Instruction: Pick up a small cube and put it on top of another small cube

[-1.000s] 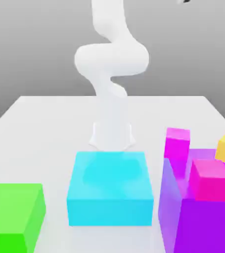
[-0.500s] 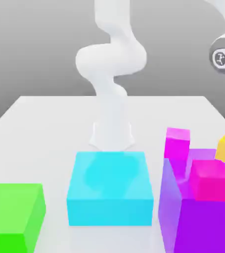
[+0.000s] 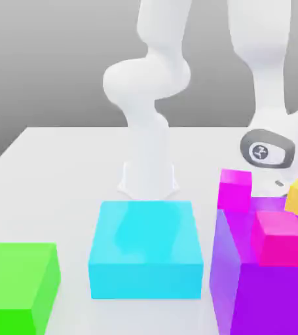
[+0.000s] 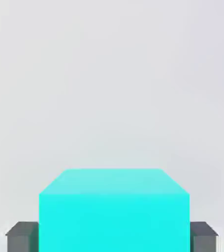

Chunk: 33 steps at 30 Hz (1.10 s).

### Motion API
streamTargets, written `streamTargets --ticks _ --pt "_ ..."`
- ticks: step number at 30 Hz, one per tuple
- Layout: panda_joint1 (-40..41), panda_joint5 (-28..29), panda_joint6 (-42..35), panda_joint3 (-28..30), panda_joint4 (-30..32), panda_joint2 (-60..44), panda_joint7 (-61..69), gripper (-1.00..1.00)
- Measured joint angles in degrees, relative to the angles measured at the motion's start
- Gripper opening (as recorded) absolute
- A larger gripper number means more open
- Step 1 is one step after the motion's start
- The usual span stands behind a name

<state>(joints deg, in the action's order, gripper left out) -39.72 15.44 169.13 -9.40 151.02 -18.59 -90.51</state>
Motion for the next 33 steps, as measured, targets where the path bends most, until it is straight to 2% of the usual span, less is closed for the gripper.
streamTargets --ticks 3,9,14,20,30,33 --pt "-0.28 0.25 0.23 0.31 -0.04 -0.25 -0.22 -1.00" --pt "3.48 -9.54 -8.03 -5.30 1.84 10.54 7.11 -1.00" --pt "4.84 -15.69 -11.45 -6.96 -6.92 12.15 14.29 -1.00" --pt "9.64 -18.10 -23.59 -5.48 -19.34 14.07 20.80 -1.00" --pt "23.77 -17.13 -48.16 0.88 -34.18 18.08 24.34 -1.00" --pt "27.54 -16.15 -53.68 3.09 -36.05 18.93 23.98 -1.00"
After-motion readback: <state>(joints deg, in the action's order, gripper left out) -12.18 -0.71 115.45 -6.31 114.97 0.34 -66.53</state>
